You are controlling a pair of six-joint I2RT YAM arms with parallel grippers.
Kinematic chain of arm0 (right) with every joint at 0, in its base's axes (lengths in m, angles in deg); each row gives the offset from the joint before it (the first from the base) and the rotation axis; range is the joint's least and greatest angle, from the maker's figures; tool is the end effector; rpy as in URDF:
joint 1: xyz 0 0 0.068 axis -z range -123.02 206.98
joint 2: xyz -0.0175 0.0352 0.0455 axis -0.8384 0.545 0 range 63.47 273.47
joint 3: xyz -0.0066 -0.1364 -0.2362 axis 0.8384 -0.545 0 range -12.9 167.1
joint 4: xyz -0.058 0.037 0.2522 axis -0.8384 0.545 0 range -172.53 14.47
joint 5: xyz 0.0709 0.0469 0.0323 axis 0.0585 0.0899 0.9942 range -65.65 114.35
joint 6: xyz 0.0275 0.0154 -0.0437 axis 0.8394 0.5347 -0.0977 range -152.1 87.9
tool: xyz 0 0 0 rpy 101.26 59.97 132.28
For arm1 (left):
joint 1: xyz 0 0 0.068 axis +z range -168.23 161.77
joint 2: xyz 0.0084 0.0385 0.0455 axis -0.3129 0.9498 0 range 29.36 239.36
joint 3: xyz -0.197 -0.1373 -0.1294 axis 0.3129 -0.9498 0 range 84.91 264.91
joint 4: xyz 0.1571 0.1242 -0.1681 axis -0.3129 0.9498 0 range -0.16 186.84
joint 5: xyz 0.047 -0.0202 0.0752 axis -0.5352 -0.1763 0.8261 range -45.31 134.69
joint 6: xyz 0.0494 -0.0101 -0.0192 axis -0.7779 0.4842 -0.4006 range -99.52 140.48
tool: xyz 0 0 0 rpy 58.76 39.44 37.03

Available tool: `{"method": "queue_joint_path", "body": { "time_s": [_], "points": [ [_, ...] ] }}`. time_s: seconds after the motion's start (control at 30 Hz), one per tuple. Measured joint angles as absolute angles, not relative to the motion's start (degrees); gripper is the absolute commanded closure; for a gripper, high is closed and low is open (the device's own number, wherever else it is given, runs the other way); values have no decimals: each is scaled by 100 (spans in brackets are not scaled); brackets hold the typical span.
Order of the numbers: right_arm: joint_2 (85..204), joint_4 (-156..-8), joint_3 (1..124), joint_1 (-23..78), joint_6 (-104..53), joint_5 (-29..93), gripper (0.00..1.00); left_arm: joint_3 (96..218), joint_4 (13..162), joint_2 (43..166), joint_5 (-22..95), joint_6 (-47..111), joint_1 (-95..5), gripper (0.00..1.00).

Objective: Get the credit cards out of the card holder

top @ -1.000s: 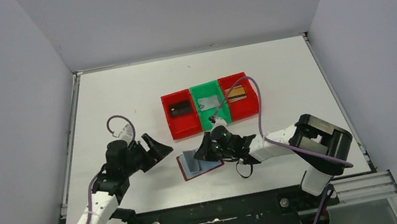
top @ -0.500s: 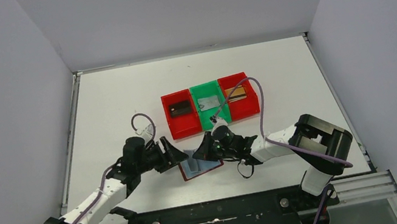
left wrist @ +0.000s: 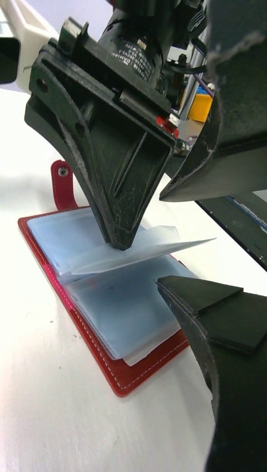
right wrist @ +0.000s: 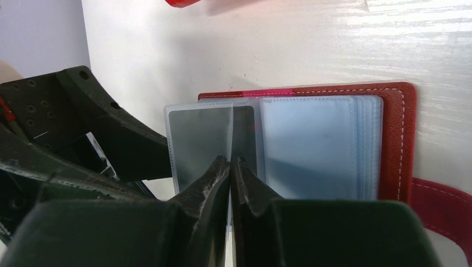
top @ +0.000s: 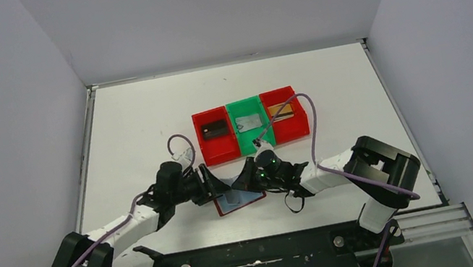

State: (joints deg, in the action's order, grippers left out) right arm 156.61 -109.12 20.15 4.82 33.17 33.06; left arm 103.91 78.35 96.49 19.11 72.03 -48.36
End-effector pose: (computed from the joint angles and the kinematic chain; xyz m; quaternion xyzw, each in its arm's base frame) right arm 0.1797 0.2400 0.1344 0.0646 0.8767 0.4381 0.1880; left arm 0.1747 -0.1191 0.1510 -0.0642 0.8746 -0.4360 0.2019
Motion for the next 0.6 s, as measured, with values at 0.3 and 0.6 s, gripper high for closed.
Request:
{"method": "queue_joint_path", "body": {
  "time_s": [0.3, 0.6],
  "points": [
    [15242, -10130, 2020, 482, 3357, 2957, 67, 10391, 7407, 9964, 1850, 7431, -4891, 51],
    [14016, -9000, 2020, 482, 3337, 1982, 62, 10474, 7276, 10257, 1729, 7435, -5125, 51]
  ]
}}
